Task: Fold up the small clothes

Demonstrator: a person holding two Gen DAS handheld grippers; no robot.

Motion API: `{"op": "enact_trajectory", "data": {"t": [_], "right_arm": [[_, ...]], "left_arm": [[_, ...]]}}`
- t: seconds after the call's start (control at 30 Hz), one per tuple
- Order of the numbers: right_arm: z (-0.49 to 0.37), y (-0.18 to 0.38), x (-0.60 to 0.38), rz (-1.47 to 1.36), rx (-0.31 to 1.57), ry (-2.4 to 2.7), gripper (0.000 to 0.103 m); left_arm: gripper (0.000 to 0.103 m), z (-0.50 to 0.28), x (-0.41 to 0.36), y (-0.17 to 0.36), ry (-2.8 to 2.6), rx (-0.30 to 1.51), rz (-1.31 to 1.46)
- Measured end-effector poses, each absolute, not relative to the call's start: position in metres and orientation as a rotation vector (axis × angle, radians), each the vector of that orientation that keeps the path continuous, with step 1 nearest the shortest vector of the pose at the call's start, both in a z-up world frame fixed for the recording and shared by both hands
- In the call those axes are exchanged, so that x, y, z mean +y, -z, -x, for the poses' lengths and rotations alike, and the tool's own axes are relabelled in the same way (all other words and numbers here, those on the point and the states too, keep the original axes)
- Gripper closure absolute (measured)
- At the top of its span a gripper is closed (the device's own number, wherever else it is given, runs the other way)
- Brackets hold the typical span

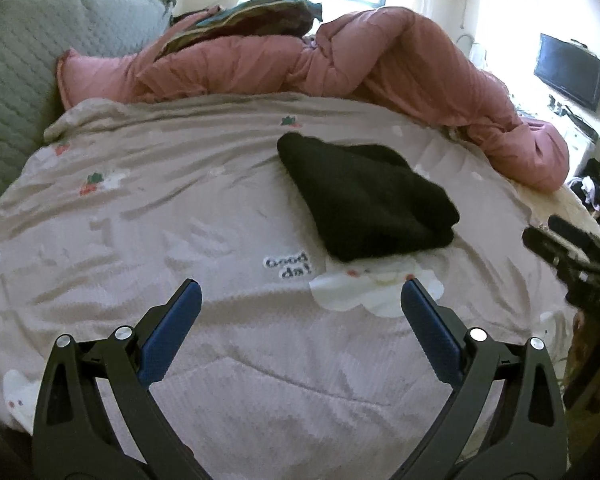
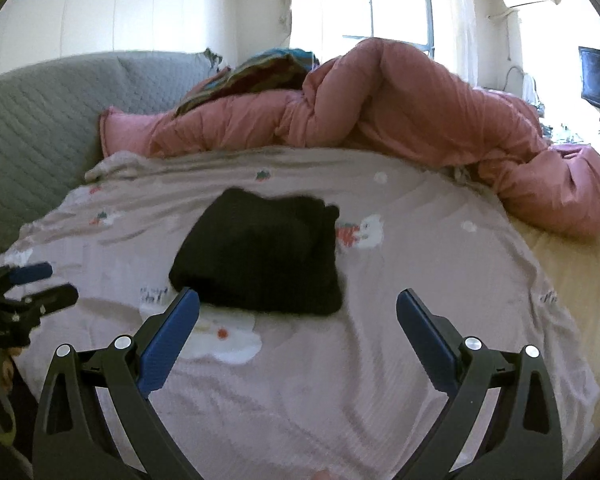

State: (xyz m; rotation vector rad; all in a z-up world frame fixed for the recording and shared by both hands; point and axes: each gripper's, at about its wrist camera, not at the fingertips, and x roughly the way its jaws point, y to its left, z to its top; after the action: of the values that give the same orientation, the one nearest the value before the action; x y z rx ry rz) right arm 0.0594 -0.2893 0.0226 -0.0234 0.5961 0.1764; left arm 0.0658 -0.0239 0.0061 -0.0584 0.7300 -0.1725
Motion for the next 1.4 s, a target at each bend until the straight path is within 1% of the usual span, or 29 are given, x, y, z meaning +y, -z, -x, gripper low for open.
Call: {"op": "enact_trajectory", "data": {"t": [0.2,0.43,1.4], "right_arm": [[-0.059,0.007,-0.287,0.022,0.654,-0.119,0.005],[-0.059,0.031,-0.282,0.031,0.702,-0.106,0.005],[-0.055,0.029,-0.272,0.034,0.711,-0.149,0.005]], "left_arm": [[0.009,-0.066,-0.020,0.023,0.177,0.806,0.089],[0.009,-0.068,-0.015,0.037,0.147,0.837,0.101],[0.009,-0.062,-0.014,0.032,0.106,0.824,0.069]]}}
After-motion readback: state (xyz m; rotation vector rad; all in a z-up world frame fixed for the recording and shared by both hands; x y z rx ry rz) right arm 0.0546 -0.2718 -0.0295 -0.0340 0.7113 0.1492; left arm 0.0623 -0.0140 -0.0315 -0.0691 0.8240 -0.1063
